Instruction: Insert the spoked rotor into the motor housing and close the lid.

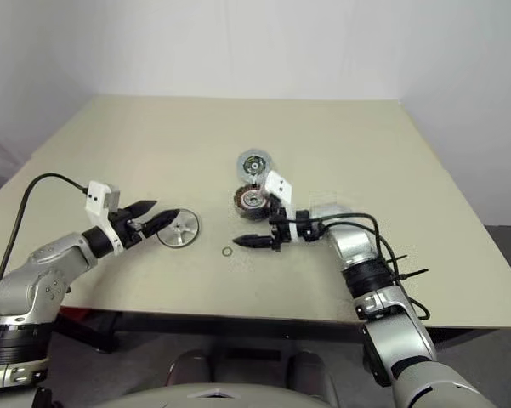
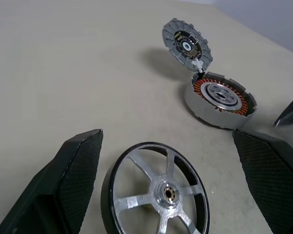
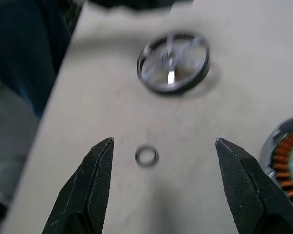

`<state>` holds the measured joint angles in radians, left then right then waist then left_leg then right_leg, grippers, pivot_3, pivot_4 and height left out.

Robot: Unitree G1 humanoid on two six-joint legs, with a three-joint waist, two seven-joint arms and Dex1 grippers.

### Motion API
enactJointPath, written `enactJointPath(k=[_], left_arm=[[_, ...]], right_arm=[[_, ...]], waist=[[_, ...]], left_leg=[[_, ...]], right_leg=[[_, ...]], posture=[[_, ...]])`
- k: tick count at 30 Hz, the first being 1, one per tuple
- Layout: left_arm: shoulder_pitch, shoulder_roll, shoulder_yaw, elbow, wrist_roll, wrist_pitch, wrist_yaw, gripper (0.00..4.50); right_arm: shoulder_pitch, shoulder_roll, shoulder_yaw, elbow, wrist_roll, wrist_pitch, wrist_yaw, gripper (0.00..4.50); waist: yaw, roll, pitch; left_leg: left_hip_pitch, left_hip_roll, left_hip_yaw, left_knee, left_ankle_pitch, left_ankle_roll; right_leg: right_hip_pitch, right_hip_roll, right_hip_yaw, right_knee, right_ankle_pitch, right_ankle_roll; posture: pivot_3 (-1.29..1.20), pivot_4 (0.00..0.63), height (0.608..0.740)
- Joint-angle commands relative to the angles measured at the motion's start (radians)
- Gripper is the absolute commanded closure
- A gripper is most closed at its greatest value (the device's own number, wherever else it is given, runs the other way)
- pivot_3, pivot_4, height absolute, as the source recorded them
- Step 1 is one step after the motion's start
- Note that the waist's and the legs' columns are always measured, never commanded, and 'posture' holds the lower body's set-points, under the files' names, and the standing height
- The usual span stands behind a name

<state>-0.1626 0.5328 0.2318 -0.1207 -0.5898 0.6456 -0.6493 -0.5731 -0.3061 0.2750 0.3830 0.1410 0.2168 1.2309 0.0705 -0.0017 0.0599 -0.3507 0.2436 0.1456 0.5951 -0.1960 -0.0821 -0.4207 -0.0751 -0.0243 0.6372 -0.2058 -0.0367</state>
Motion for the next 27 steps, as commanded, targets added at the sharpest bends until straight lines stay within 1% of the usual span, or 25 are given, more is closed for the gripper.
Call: enactJointPath(k=[1, 6, 10, 14, 18, 25, 27], left_arm=[[-0.016, 0.021, 0.009, -0.019, -0.005, 0.003, -0.010, 0.00], [-0.004, 0.026, 0.017, -0.028, -0.008, 0.005, -0.009, 0.00], [0.006, 0.030, 0.021, -0.034, -0.010, 0.007, -0.006, 0.00], [0.015, 0.031, 0.023, -0.043, -0.012, 0.010, -0.004, 0.00], [0.017, 0.031, 0.024, -0.046, -0.011, 0.013, -0.002, 0.00], [0.020, 0.025, 0.021, -0.051, -0.010, 0.014, 0.003, 0.00], [0.022, 0.022, 0.019, -0.051, -0.010, 0.013, 0.005, 0.00]], right_arm=[[0.000, -0.007, 0.034, 0.041, -0.046, -0.129, 0.003, 0.75], [-0.020, -0.008, 0.083, 0.174, -0.135, -0.300, -0.032, 0.75], [-0.024, 0.011, 0.096, 0.234, -0.163, -0.355, -0.055, 0.75], [-0.029, 0.026, 0.096, 0.254, -0.166, -0.366, -0.058, 0.75], [-0.039, 0.049, 0.090, 0.271, -0.149, -0.340, -0.045, 0.75], [-0.046, 0.080, 0.079, 0.268, -0.121, -0.279, -0.003, 0.75], [-0.045, 0.085, 0.079, 0.259, -0.118, -0.270, 0.005, 0.75]], waist=[[-0.001, 0.000, 0.000], [-0.001, 0.000, 0.000], [-0.002, -0.001, 0.000], [-0.008, -0.001, -0.001], [-0.013, -0.001, -0.001], [-0.031, -0.001, -0.001], [-0.031, -0.001, -0.001]], left_leg=[[0.000, 0.000, 0.000, 0.000, 0.000, 0.000], [0.000, 0.000, 0.000, 0.000, 0.000, 0.000], [0.001, 0.000, 0.000, 0.000, 0.000, 0.000], [0.001, 0.000, 0.000, 0.000, 0.000, 0.000], [0.002, 0.000, 0.000, 0.000, 0.000, 0.000], [0.002, 0.001, 0.000, 0.000, 0.000, 0.000], [0.001, 0.001, 0.000, -0.001, 0.000, 0.000]], right_leg=[[0.000, 0.000, 0.000, 0.000, 0.000, 0.000], [0.000, 0.000, 0.000, 0.000, 0.000, 0.000], [0.001, 0.000, 0.000, 0.000, 0.000, 0.000], [0.003, 0.000, 0.000, 0.001, -0.003, 0.005], [0.003, 0.000, 0.000, 0.002, -0.004, 0.006], [0.003, 0.001, 0.000, 0.002, -0.003, 0.005], [0.003, 0.001, 0.000, 0.001, -0.001, 0.001]], posture=[[0.00, 0.000, 0.740], [0.00, 0.000, 0.740], [0.00, 0.000, 0.740], [0.00, 0.000, 0.740], [0.00, 0.000, 0.740], [0.00, 0.000, 0.740], [0.00, 0.000, 0.740]])
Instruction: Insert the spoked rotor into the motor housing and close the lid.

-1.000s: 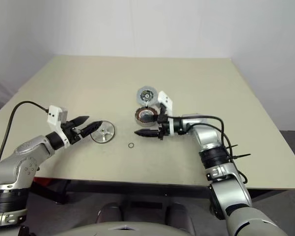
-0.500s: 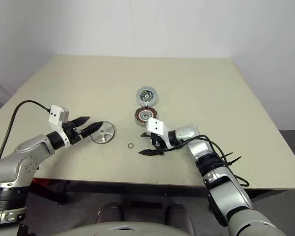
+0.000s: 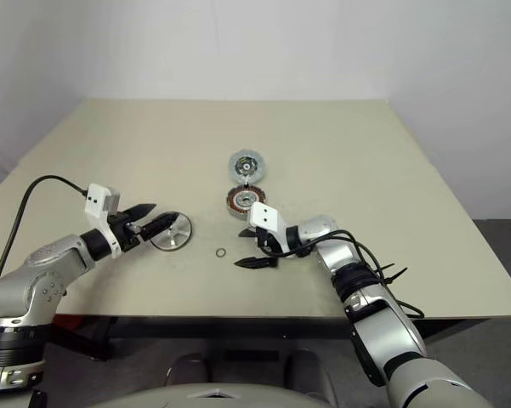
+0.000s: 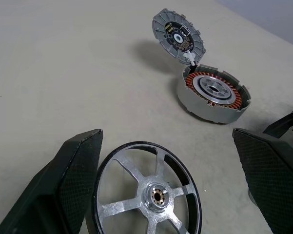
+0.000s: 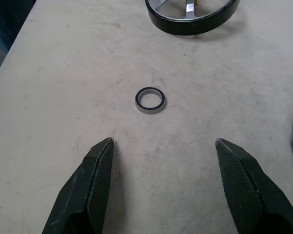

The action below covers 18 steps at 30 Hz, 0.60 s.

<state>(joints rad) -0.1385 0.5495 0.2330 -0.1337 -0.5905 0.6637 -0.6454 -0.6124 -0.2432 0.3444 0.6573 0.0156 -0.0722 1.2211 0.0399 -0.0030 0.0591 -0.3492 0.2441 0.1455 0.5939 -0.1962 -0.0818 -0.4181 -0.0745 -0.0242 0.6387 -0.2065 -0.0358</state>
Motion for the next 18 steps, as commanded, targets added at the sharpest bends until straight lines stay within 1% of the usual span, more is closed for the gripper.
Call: enactJointPath(k=[1, 18], left_arm=[[-0.002, 0.006, 0.018, -0.038, -0.009, -0.006, 0.002, 0.00], [0.019, 0.007, 0.024, -0.058, -0.013, -0.001, 0.015, 0.00]], right_arm=[[-0.006, 0.024, 0.010, -0.016, 0.007, 0.019, 0.015, 0.75], [-0.013, 0.093, 0.018, -0.009, 0.002, 0.041, 0.007, 0.75]], waist=[[-0.001, 0.000, 0.000], [-0.001, 0.000, 0.000]], left_leg=[[0.000, 0.000, 0.000, 0.000, 0.000, 0.000], [0.000, 0.000, 0.000, -0.002, 0.000, 0.000]], right_leg=[[0.000, 0.000, 0.000, 0.000, 0.000, -0.001], [-0.001, 0.000, 0.000, -0.001, 0.000, 0.000]], posture=[[0.00, 0.000, 0.740], [0.00, 0.000, 0.740]])
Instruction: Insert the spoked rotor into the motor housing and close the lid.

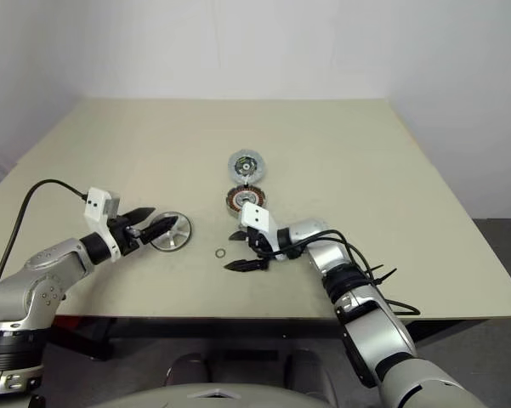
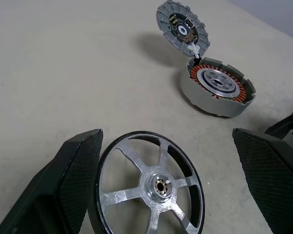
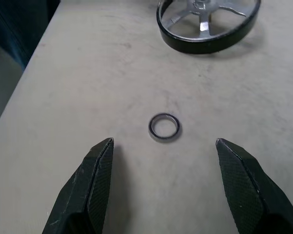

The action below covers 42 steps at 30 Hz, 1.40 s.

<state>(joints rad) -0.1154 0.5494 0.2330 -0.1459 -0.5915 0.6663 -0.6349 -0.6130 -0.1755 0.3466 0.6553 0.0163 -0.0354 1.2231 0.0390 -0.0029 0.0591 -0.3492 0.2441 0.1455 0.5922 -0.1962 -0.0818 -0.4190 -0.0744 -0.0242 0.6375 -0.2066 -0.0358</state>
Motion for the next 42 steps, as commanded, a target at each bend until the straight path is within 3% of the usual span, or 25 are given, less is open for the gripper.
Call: enactJointPath(k=[1, 16, 22, 30, 33, 35, 42], left_arm=[[-0.003, 0.007, 0.025, -0.048, -0.013, -0.003, 0.006, 0.00], [0.002, 0.013, 0.030, -0.057, -0.012, 0.002, 0.010, 0.00], [-0.008, 0.015, 0.027, -0.054, -0.007, -0.002, 0.011, 0.00], [-0.015, 0.016, 0.024, -0.050, -0.005, -0.004, 0.007, 0.00], [-0.018, 0.017, 0.024, -0.048, -0.003, -0.005, 0.007, 0.00], [-0.020, 0.017, 0.024, -0.046, -0.002, -0.007, 0.006, 0.00], [-0.024, 0.017, 0.022, -0.041, 0.002, -0.009, 0.005, 0.00]], right_arm=[[-0.012, 0.029, 0.017, -0.007, 0.000, 0.005, 0.004, 0.75], [-0.018, 0.059, 0.014, 0.015, -0.005, 0.008, -0.028, 0.75], [-0.033, 0.047, 0.014, 0.032, -0.017, -0.023, -0.038, 2.63], [-0.048, 0.039, 0.005, 0.056, -0.022, -0.048, -0.040, 2.63], [-0.058, 0.037, -0.002, 0.063, -0.019, -0.047, -0.045, 3.22], [-0.062, 0.030, -0.001, 0.062, -0.020, -0.056, -0.043, 3.87], [-0.069, 0.016, -0.002, 0.069, -0.029, -0.078, -0.045, 3.93]], waist=[[0.000, 0.000, 0.000], [0.001, 0.000, 0.000], [0.003, 0.000, 0.000], [0.003, 0.000, 0.000], [0.004, 0.000, 0.000], [0.004, 0.000, 0.000], [0.006, 0.000, 0.000]], left_leg=[[0.000, 0.000, 0.000, 0.000, 0.000, 0.000], [0.000, 0.000, 0.000, -0.008, 0.001, -0.002], [0.000, -0.001, 0.000, -0.011, 0.002, -0.003], [0.000, -0.001, 0.001, -0.013, 0.001, -0.002], [0.000, -0.001, 0.001, -0.013, 0.001, -0.002], [0.000, -0.001, 0.001, -0.013, 0.001, -0.002], [0.000, -0.001, 0.001, -0.013, 0.001, -0.002]], right_leg=[[0.000, 0.000, 0.000, 0.000, 0.000, 0.000], [-0.001, 0.000, 0.000, -0.003, 0.000, -0.001], [-0.001, 0.000, -0.001, -0.007, 0.000, -0.001], [0.000, 0.000, -0.002, -0.013, 0.001, -0.002], [0.001, 0.000, -0.002, -0.013, 0.001, -0.002], [0.001, 0.000, -0.002, -0.013, 0.001, -0.002], [0.001, 0.000, -0.002, -0.013, 0.001, -0.002]], posture=[[0.00, 0.000, 0.740], [0.00, 0.000, 0.740], [0.00, 0.000, 0.740], [0.00, 0.000, 0.740], [0.00, 0.000, 0.740], [0.00, 0.000, 0.740], [0.00, 0.000, 0.740]])
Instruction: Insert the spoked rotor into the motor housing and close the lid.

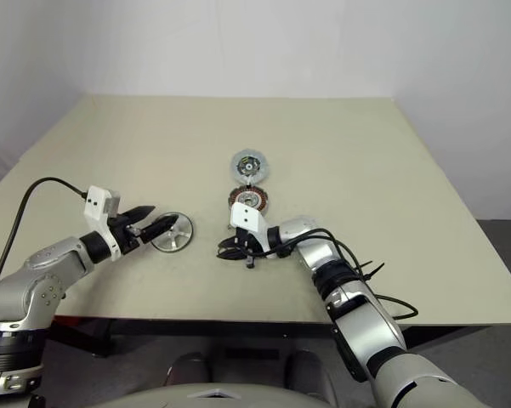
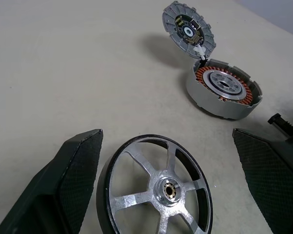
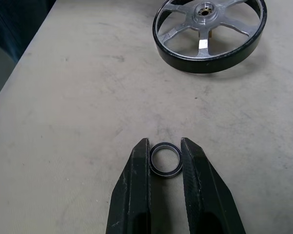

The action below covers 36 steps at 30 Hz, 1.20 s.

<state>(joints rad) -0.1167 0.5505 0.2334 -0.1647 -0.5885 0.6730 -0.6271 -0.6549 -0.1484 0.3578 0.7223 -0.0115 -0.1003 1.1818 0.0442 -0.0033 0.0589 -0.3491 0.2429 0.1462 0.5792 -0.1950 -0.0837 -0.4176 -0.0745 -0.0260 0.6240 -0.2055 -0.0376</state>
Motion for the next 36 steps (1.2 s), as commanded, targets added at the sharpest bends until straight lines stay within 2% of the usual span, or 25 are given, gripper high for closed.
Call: enactJointPath(k=[1, 8, 14, 18, 26, 36], left_arm=[[-0.023, 0.015, 0.021, -0.021, -0.001, -0.016, -0.003, 0.00], [-0.023, 0.016, 0.022, -0.018, 0.001, -0.017, -0.005, 0.00], [-0.031, 0.012, 0.015, -0.013, 0.004, -0.019, -0.006, 0.00], [-0.043, 0.011, 0.010, -0.006, 0.006, -0.019, -0.008, 0.00], [-0.050, 0.005, 0.007, -0.004, 0.011, -0.022, -0.010, 0.00], [-0.040, 0.010, 0.020, -0.010, 0.012, -0.024, -0.010, 0.00]], right_arm=[[-0.028, -0.011, -0.015, 0.003, -0.001, -0.013, -0.007, 3.93], [-0.058, -0.014, -0.053, -0.059, 0.033, 0.001, -0.027, 3.93], [-0.150, -0.021, -0.119, -0.094, 0.072, 0.044, -0.064, 3.93], [-0.230, -0.020, -0.162, -0.003, 0.070, 0.050, -0.120, 3.93], [-0.357, -0.020, -0.176, 0.341, -0.020, -0.043, -0.291, 3.93], [-0.351, -0.016, -0.181, 0.386, -0.033, -0.083, -0.281, 3.93]], waist=[[0.000, 0.000, 0.000], [0.000, 0.000, 0.000], [-0.002, 0.000, 0.000], [-0.001, 0.000, 0.000], [0.000, 0.001, 0.000], [0.000, 0.001, 0.001]], left_leg=[[0.000, 0.000, 0.000, 0.000, 0.000, 0.000], [0.000, 0.000, 0.000, 0.000, 0.000, 0.000], [0.000, 0.000, 0.000, 0.000, 0.000, 0.000], [0.000, 0.000, 0.000, 0.000, 0.000, 0.000], [-0.001, 0.000, 0.000, 0.000, 0.000, 0.000], [-0.001, 0.000, 0.000, 0.000, 0.000, 0.000]], right_leg=[[0.000, 0.000, 0.000, 0.000, 0.000, 0.000], [0.000, 0.000, 0.000, 0.000, 0.000, 0.000], [-0.001, 0.000, 0.000, 0.000, 0.000, 0.000], [-0.001, 0.000, 0.000, 0.000, 0.000, 0.000], [-0.002, 0.000, -0.001, 0.000, 0.000, 0.000], [-0.002, 0.000, -0.001, 0.000, 0.000, 0.000]], posture=[[0.00, 0.000, 0.740], [0.00, 0.000, 0.740], [0.00, 0.000, 0.740], [0.00, 0.000, 0.740], [0.00, 0.000, 0.740], [0.00, 0.000, 0.740]])
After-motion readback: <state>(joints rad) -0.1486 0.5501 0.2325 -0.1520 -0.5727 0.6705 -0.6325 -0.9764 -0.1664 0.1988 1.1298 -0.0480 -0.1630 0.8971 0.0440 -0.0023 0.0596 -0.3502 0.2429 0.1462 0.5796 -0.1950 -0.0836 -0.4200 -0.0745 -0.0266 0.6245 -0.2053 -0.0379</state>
